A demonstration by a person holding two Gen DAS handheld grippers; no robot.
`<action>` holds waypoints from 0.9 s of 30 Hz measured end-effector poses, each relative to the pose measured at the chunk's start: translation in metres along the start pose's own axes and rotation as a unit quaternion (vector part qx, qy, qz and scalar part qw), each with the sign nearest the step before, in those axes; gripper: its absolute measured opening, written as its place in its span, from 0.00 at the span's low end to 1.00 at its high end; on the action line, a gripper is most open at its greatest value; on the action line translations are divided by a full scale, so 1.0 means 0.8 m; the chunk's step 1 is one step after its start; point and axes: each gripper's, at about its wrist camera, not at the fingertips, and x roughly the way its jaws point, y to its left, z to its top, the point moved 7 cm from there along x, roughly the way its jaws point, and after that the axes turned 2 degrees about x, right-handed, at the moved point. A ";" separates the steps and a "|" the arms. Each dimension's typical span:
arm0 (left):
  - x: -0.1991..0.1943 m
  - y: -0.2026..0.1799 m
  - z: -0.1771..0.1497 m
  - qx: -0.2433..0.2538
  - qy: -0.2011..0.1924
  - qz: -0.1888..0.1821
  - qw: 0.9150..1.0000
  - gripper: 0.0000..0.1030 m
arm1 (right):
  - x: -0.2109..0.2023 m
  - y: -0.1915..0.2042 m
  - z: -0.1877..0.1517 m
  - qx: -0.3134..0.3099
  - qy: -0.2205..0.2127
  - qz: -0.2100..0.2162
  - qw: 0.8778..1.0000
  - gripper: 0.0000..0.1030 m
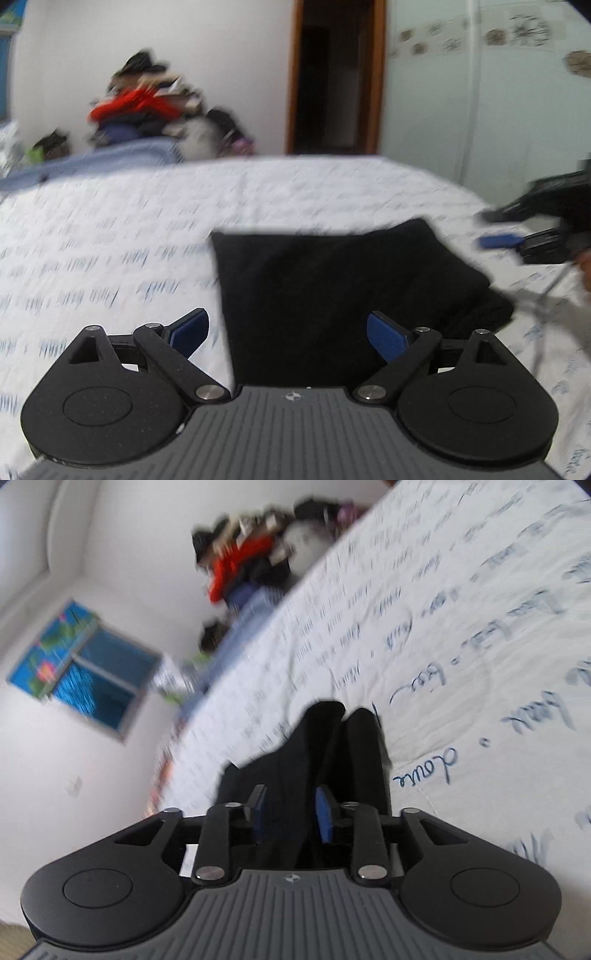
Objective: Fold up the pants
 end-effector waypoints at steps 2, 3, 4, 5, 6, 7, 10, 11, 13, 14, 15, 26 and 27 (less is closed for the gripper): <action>0.012 0.011 -0.011 -0.037 0.025 0.010 0.999 0.91 | -0.005 0.018 -0.018 -0.002 0.003 0.034 0.999 0.32; 0.014 0.016 -0.012 -0.057 0.028 0.010 0.998 0.91 | -0.001 0.030 -0.027 -0.006 0.011 0.053 0.998 0.32; 0.014 0.017 -0.011 -0.070 0.024 0.011 0.997 0.90 | 0.006 0.041 -0.035 -0.009 0.018 0.069 0.997 0.32; 0.013 0.016 -0.008 -0.070 0.017 0.013 0.997 0.90 | 0.018 0.054 -0.040 -0.011 0.027 0.082 0.996 0.32; 0.011 0.012 -0.004 -0.057 0.010 0.014 0.998 0.90 | 0.032 0.061 -0.047 -0.013 0.035 0.085 0.996 0.34; 0.007 0.005 -0.002 -0.042 0.005 0.010 0.999 0.90 | 0.046 0.061 -0.049 -0.015 0.043 0.076 0.996 0.41; -0.011 -0.015 -0.007 -0.005 -0.001 -0.009 1.000 0.91 | 0.070 0.038 -0.055 0.001 0.050 0.023 0.998 0.48; -0.018 -0.019 -0.011 0.016 -0.008 0.000 1.000 0.91 | 0.069 0.033 -0.057 0.012 0.049 0.028 0.998 0.48; -0.026 -0.021 -0.023 0.065 -0.017 0.044 0.997 0.91 | 0.055 0.031 -0.063 0.024 0.037 0.050 0.998 0.48; -0.028 -0.020 -0.029 0.083 -0.014 0.063 0.994 0.90 | 0.047 0.030 -0.068 0.025 0.034 0.054 0.998 0.49; -0.027 -0.017 -0.033 0.090 -0.010 0.074 0.993 0.90 | 0.041 0.029 -0.071 0.027 0.031 0.052 0.998 0.50; -0.012 0.024 -0.033 0.013 0.034 0.098 0.995 0.85 | 0.054 -0.016 -0.079 0.070 0.024 0.025 0.997 0.52; -0.015 0.023 -0.035 0.010 0.037 0.098 0.994 0.81 | 0.054 -0.019 -0.080 0.073 0.025 0.027 0.997 0.52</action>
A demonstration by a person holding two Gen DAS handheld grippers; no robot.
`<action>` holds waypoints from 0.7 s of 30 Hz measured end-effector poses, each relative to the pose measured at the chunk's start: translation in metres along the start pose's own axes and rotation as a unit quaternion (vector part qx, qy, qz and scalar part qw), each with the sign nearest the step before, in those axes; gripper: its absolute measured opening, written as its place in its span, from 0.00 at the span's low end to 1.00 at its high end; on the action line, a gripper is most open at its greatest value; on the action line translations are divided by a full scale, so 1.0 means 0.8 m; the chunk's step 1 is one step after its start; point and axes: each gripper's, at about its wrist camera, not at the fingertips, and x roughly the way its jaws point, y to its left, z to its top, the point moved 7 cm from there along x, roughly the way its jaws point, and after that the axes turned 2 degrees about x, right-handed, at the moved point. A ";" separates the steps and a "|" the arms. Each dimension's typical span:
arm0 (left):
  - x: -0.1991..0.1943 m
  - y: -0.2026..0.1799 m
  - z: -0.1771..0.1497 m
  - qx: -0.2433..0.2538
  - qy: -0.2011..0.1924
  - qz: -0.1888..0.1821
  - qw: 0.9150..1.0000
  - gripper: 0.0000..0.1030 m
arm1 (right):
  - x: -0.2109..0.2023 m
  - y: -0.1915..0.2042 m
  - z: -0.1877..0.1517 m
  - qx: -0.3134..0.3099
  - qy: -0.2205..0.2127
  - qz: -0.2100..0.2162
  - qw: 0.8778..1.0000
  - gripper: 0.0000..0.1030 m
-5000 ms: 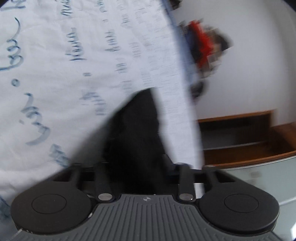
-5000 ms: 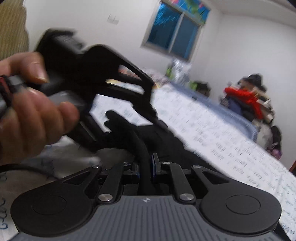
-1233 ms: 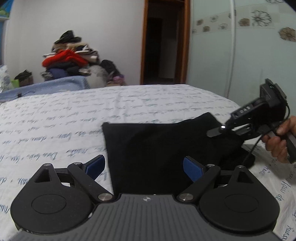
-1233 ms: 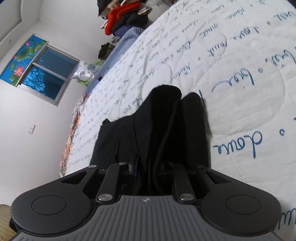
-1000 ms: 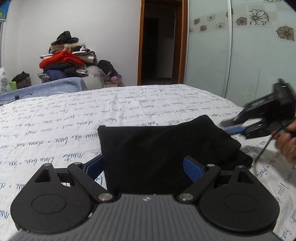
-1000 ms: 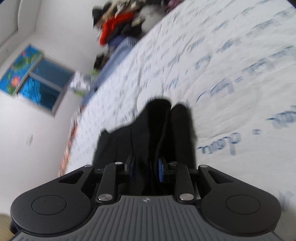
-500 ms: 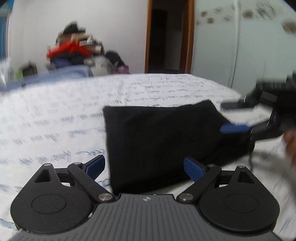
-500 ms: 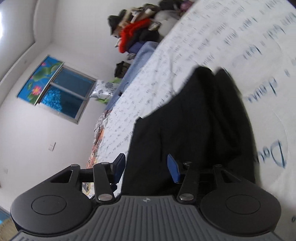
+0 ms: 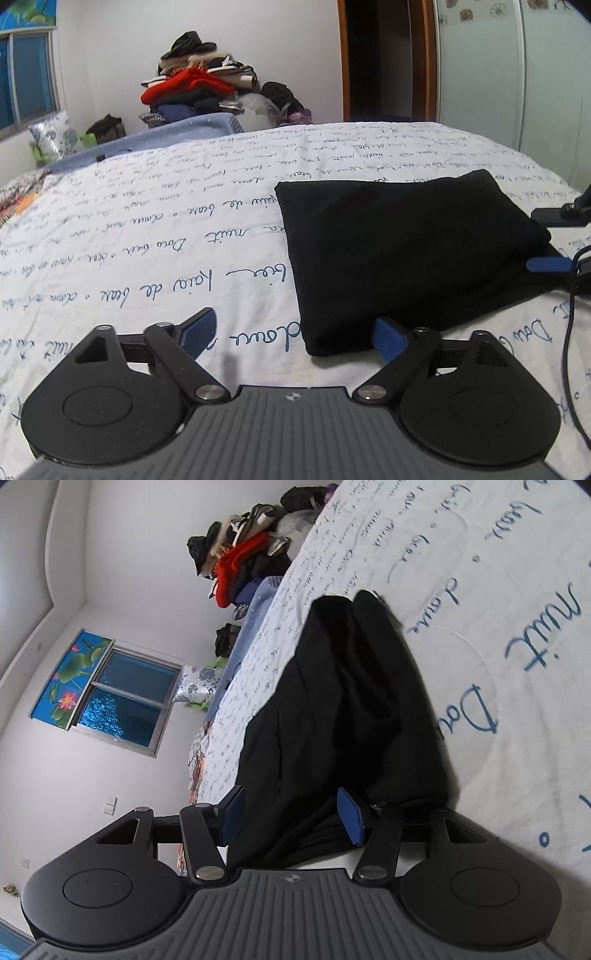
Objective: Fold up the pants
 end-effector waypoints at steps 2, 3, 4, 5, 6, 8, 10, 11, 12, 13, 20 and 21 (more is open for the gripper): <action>0.003 -0.001 -0.005 -0.003 0.016 -0.015 1.000 0.63 | 0.000 -0.003 0.002 0.010 -0.001 0.008 1.000 0.52; 0.002 -0.006 -0.008 0.000 0.020 -0.030 0.999 0.48 | 0.002 -0.005 0.004 0.012 0.000 0.010 1.000 0.52; 0.001 -0.011 -0.009 0.008 0.020 -0.039 0.999 0.42 | -0.001 -0.006 0.003 0.013 0.001 0.012 1.000 0.52; -0.001 -0.018 -0.009 0.023 0.018 -0.042 0.999 0.34 | -0.002 -0.009 0.003 0.015 0.002 0.014 1.000 0.52; -0.001 -0.023 -0.009 0.032 0.015 -0.036 0.999 0.34 | -0.002 -0.011 0.003 0.017 0.002 0.016 1.000 0.52; 0.000 -0.020 -0.010 0.024 0.021 -0.039 0.999 0.36 | -0.007 -0.011 0.000 0.017 0.003 0.019 1.000 0.52; -0.003 -0.011 -0.011 0.020 0.024 -0.043 0.999 0.39 | -0.006 -0.012 0.000 0.017 0.004 0.021 1.000 0.51; -0.004 -0.006 -0.012 0.020 0.024 -0.045 0.998 0.39 | -0.008 -0.014 -0.002 0.018 0.005 0.023 1.000 0.51; -0.005 -0.002 -0.014 0.018 0.027 -0.048 0.998 0.39 | -0.008 -0.015 -0.002 0.019 0.006 0.024 1.000 0.50; -0.005 0.001 -0.016 0.012 0.031 -0.052 0.998 0.37 | -0.008 -0.015 -0.002 0.019 0.006 0.026 0.999 0.50; -0.005 0.009 -0.016 -0.031 0.043 -0.075 0.996 0.14 | -0.008 -0.019 -0.002 0.017 0.006 0.032 0.999 0.50; -0.003 0.011 -0.016 -0.038 0.045 -0.078 0.995 0.14 | -0.007 -0.020 -0.001 0.018 0.007 0.033 0.999 0.50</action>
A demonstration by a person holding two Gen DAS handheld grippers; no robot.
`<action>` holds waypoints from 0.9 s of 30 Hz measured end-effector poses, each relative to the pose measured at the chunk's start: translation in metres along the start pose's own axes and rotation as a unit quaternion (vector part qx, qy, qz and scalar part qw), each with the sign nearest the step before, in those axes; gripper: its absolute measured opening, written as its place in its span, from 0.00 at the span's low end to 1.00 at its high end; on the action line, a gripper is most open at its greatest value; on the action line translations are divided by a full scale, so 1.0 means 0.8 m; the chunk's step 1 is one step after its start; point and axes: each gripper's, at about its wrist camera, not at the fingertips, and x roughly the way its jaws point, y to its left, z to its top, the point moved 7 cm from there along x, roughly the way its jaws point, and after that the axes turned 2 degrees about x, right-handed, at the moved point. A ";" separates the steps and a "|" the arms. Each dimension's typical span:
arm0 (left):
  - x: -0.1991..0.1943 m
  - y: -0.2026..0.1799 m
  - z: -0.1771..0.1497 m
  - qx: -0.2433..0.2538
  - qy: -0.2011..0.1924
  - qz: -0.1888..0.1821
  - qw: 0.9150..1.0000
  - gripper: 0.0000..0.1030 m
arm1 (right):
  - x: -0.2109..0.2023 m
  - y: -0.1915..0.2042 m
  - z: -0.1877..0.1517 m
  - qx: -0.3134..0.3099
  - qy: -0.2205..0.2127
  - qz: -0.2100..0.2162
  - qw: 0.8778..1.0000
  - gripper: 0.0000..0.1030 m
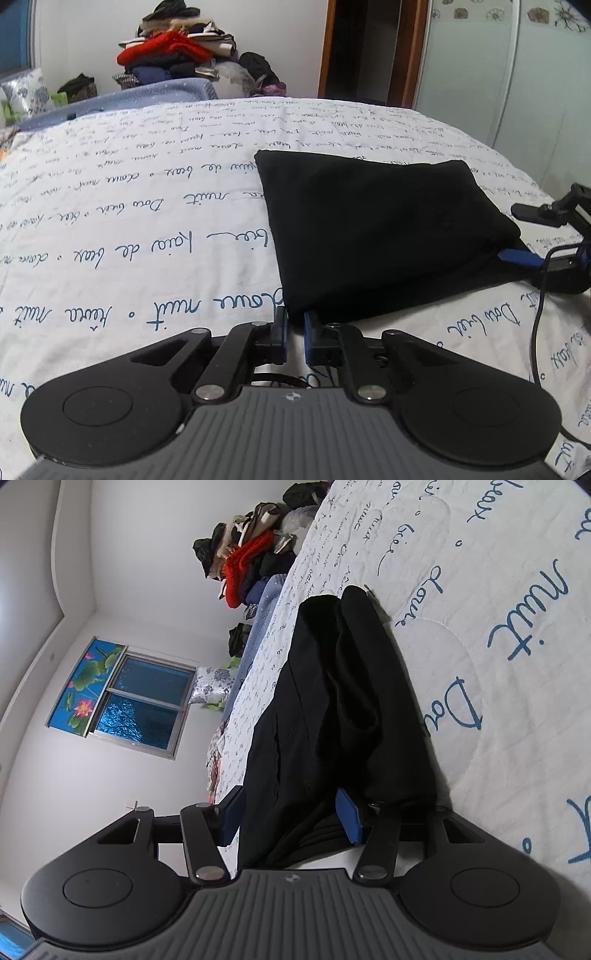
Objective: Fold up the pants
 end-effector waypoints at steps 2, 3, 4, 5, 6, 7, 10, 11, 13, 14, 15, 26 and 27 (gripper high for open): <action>0.007 0.004 -0.004 -0.010 0.004 -0.007 1.000 0.13 | 0.000 -0.001 0.000 -0.003 0.001 -0.001 1.000 0.50; 0.007 0.004 -0.005 -0.009 -0.001 -0.006 1.000 0.13 | 0.000 -0.001 0.000 -0.004 0.000 0.000 1.000 0.50; 0.007 0.003 -0.007 -0.004 -0.003 -0.002 1.000 0.13 | 0.000 -0.001 0.000 -0.004 0.000 0.002 1.000 0.50; 0.006 0.000 -0.006 0.004 -0.005 0.003 1.000 0.13 | -0.001 -0.001 0.000 -0.002 -0.001 0.004 1.000 0.50; 0.004 -0.002 -0.006 0.009 -0.005 0.007 1.000 0.13 | -0.005 -0.001 0.001 0.009 -0.006 0.007 1.000 0.51; 0.003 -0.002 -0.006 0.009 -0.005 0.008 1.000 0.13 | -0.015 -0.002 0.004 0.030 -0.021 0.012 0.999 0.52; 0.003 -0.001 -0.008 0.005 -0.004 0.008 1.000 0.13 | -0.070 0.009 0.019 0.064 -0.095 0.076 0.990 0.56; 0.003 -0.003 -0.008 0.009 -0.005 0.010 1.000 0.13 | -0.086 0.010 0.023 0.070 -0.112 0.084 0.988 0.67; 0.003 -0.006 -0.008 0.017 -0.006 0.014 1.000 0.13 | -0.104 0.006 0.023 0.067 -0.122 0.049 0.989 0.78; 0.004 -0.007 -0.008 0.020 -0.008 0.016 1.000 0.17 | -0.104 0.003 0.020 0.057 -0.112 0.020 0.992 0.78; 0.004 -0.007 -0.008 0.021 -0.009 0.016 1.000 0.19 | -0.101 -0.001 0.015 0.047 -0.099 -0.009 0.994 0.78; 0.003 -0.005 -0.010 0.017 -0.013 0.015 1.000 0.25 | -0.053 -0.021 0.004 -0.033 -0.024 -0.122 0.992 0.12; 0.004 -0.004 -0.010 0.015 -0.011 0.014 1.000 0.25 | -0.056 -0.015 0.002 -0.049 -0.019 -0.132 0.990 0.11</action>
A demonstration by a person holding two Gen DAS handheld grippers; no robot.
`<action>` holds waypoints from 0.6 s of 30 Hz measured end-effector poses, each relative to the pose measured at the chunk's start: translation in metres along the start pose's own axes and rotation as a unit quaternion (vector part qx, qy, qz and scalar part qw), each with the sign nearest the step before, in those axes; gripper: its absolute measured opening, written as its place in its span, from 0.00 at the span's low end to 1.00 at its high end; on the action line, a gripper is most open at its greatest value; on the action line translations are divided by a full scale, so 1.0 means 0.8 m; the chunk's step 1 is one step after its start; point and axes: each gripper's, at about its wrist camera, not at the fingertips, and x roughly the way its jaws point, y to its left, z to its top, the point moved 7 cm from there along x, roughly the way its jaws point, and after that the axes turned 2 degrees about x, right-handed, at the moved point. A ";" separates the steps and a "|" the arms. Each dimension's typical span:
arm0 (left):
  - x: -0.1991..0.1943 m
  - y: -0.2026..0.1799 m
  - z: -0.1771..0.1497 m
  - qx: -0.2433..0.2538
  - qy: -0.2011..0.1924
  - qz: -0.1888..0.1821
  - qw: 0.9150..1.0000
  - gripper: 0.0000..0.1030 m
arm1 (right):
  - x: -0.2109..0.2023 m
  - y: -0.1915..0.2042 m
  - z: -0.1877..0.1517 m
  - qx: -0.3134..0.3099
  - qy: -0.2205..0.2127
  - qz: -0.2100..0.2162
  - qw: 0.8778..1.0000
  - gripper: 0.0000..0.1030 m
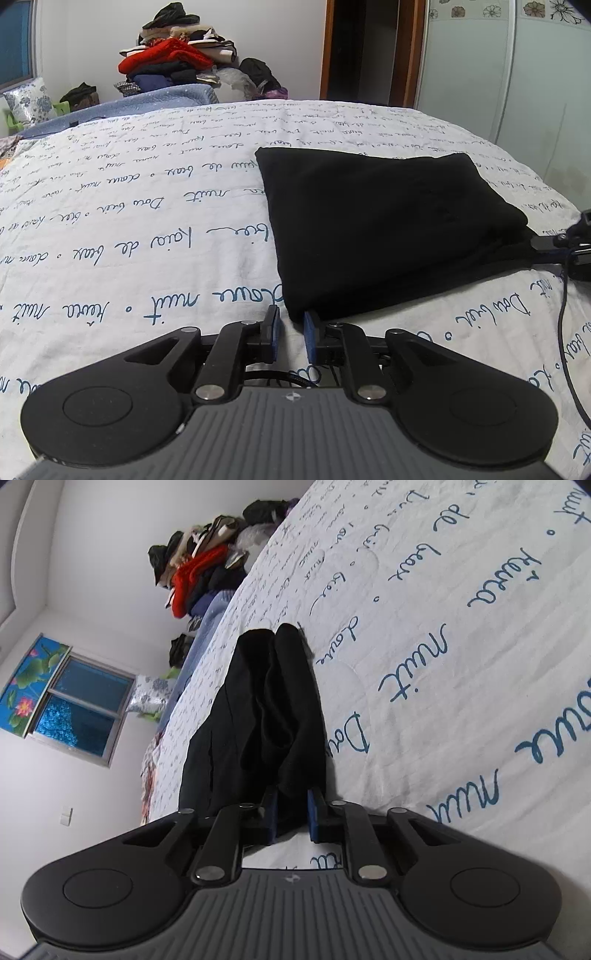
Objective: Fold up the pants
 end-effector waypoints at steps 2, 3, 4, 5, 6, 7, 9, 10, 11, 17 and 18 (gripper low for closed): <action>0.002 0.001 0.000 -0.004 -0.001 -0.003 1.000 0.26 | -0.005 0.008 -0.001 -0.042 0.005 -0.030 0.999 0.10; 0.003 0.000 -0.001 -0.004 -0.003 -0.003 1.000 0.26 | -0.001 0.004 -0.004 -0.061 0.013 -0.050 0.997 0.10; 0.004 0.000 -0.001 -0.001 -0.006 -0.002 1.000 0.26 | 0.002 -0.001 -0.005 -0.075 0.011 -0.045 0.996 0.06; 0.003 -0.001 -0.001 0.002 -0.007 -0.002 1.000 0.25 | 0.001 -0.006 -0.003 -0.062 0.013 -0.033 0.997 0.06; 0.002 -0.001 0.000 0.003 -0.007 -0.005 1.000 0.25 | 0.000 -0.007 -0.002 -0.055 0.017 -0.030 0.998 0.06; 0.000 -0.002 0.001 0.002 -0.006 -0.014 1.000 0.25 | -0.001 -0.007 -0.002 -0.056 0.018 -0.028 0.998 0.07; -0.012 -0.001 0.004 -0.003 -0.010 -0.031 0.999 0.26 | -0.010 -0.002 0.000 -0.038 0.018 -0.016 0.999 0.14; -0.022 -0.001 0.008 -0.007 -0.016 -0.044 0.999 0.26 | -0.019 0.002 0.004 -0.022 0.016 -0.009 1.000 0.19; -0.034 -0.002 0.013 -0.014 -0.027 -0.058 0.998 0.30 | -0.031 0.006 0.011 -0.005 0.002 0.001 1.000 0.23; -0.055 -0.017 0.079 -0.018 -0.130 -0.062 0.989 0.76 | -0.034 0.050 0.056 -0.050 -0.054 0.047 0.996 0.75; -0.044 -0.020 0.089 -0.016 -0.134 -0.053 0.990 0.75 | -0.021 0.056 0.061 -0.061 -0.042 0.047 0.996 0.75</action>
